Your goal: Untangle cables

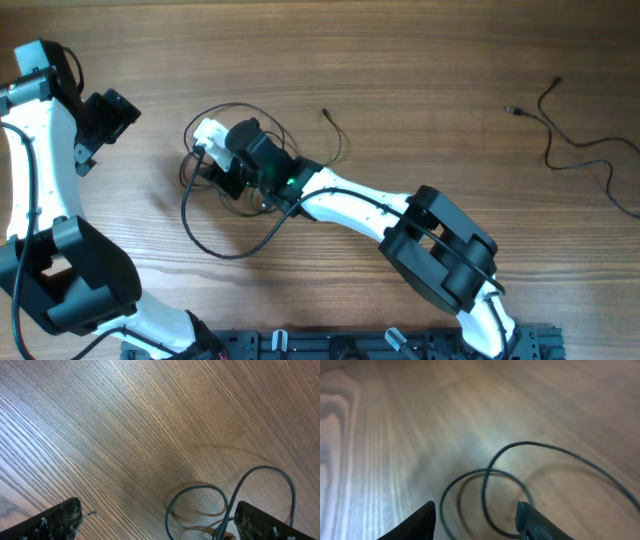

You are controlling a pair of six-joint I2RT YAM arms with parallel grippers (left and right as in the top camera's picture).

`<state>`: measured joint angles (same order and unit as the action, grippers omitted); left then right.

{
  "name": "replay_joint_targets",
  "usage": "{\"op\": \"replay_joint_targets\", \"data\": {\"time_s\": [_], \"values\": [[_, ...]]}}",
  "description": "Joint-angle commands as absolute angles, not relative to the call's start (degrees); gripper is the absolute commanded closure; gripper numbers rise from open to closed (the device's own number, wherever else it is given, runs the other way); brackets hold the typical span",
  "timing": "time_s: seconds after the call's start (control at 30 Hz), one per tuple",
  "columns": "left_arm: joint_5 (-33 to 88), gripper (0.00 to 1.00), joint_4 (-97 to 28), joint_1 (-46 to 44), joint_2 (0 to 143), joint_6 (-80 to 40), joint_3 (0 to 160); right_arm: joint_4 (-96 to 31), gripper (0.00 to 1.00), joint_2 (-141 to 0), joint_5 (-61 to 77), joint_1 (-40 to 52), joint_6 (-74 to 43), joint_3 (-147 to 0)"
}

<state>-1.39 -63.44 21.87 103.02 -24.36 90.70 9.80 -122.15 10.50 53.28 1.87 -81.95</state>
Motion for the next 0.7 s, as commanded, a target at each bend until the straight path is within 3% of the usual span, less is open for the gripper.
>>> {"op": "replay_joint_targets", "data": {"time_s": [0.0, 0.17, 0.3, 0.33, 0.4, 0.43, 0.67], "values": [[-0.9, 0.0, -63.5, 22.0, 102.9, -24.9, 90.2, 11.0, 0.43, -125.3, 7.5, 53.2, 2.8, -82.1], [-0.9, 0.0, -63.5, 22.0, 102.9, -24.9, 90.2, 16.6, 0.37, -130.2, 7.3, 53.2, 2.4, -82.1], [-0.9, 0.0, -63.5, 22.0, 102.9, -24.9, 90.2, 18.4, 0.41, -133.3, 7.3, 53.2, 2.4, -82.1], [-0.9, 0.0, -63.5, 22.0, 102.9, -24.9, 90.2, 18.4, 0.45, -133.7, 7.2, 53.2, 2.4, -82.1], [-0.9, 0.0, -63.5, 22.0, 102.9, -24.9, 90.2, 18.4, 0.9, -133.5, 7.3, 53.1, 0.6, -82.1], [-0.9, 0.0, -63.5, 22.0, 102.9, -24.9, 90.2, 18.4, 0.96, -133.1, 7.3, 53.1, -1.8, -82.1], [-0.9, 0.0, -63.5, 22.0, 102.9, -24.9, 90.2, 15.7, 0.96, -122.3, 15.4, 51.9, -5.1, -82.1]]}}
